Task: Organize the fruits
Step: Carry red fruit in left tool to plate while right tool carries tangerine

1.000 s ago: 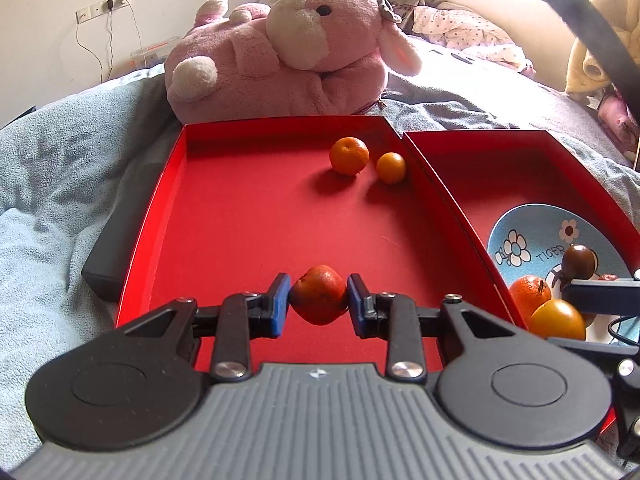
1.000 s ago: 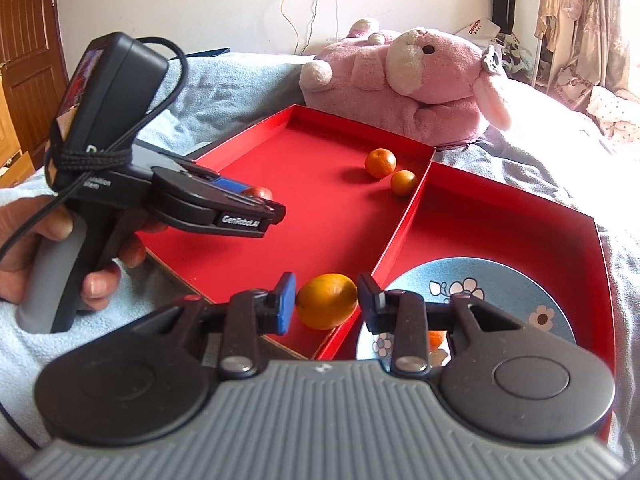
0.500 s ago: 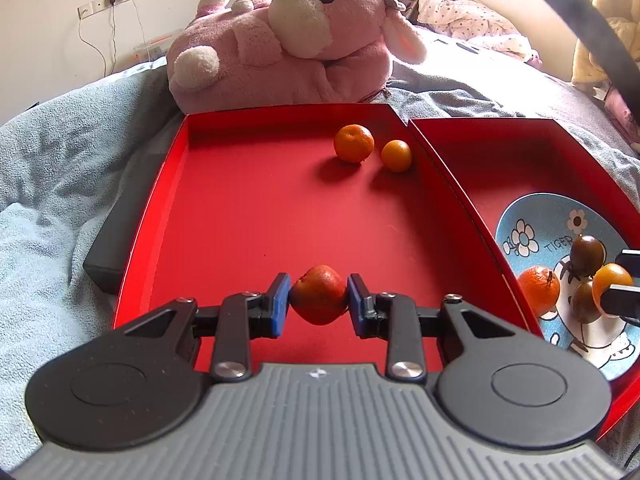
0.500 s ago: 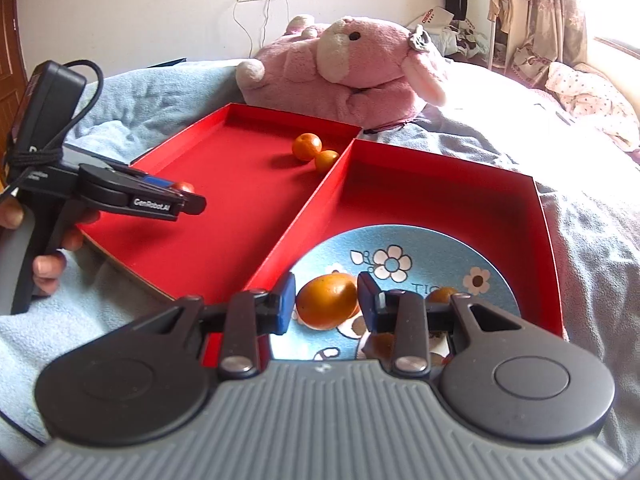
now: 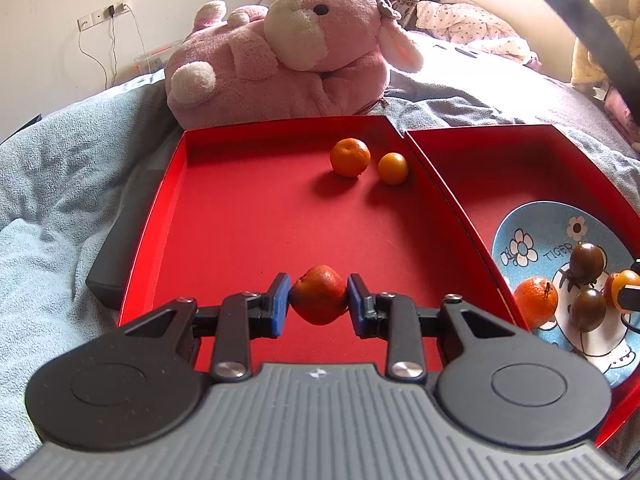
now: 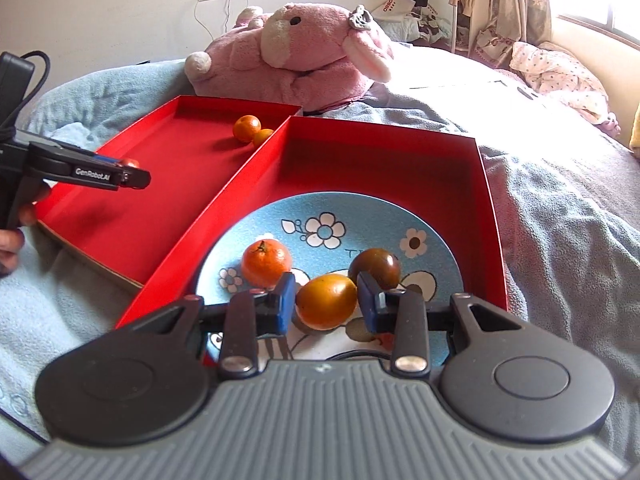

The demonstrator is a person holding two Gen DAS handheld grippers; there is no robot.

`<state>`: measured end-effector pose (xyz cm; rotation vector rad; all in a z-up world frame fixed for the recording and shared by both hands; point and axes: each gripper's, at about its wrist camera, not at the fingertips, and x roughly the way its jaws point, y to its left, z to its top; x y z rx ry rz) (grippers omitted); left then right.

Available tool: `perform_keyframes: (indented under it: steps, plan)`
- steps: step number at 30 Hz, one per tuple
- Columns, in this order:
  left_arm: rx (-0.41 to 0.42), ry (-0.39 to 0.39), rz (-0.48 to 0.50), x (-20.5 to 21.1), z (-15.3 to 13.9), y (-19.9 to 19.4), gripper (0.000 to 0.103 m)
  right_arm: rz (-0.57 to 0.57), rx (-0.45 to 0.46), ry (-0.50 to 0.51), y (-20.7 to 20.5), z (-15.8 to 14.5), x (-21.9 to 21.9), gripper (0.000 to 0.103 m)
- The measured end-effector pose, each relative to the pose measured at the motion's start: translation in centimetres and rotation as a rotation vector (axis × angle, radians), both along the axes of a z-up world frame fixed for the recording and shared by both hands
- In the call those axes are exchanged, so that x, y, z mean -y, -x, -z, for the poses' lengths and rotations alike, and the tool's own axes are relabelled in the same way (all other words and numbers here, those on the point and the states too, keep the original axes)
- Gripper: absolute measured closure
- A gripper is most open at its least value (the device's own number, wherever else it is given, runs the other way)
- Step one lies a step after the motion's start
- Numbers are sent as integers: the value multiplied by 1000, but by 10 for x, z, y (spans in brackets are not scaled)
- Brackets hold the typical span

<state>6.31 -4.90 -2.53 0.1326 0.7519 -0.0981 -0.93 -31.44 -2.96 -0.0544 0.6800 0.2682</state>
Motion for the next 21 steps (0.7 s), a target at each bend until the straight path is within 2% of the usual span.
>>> perform_keyframes:
  steps: [4,10,21]
  plan:
    - [15,42,19,6,-9,1,67,37,-4,-1,-4,4,10,66]
    - [28,82,103,34,-20,3,67,88,-10,-5,-17,9,16,66]
    - [7,106,278,109,-13,-4,67,172,-14,0,-28,11,25,66]
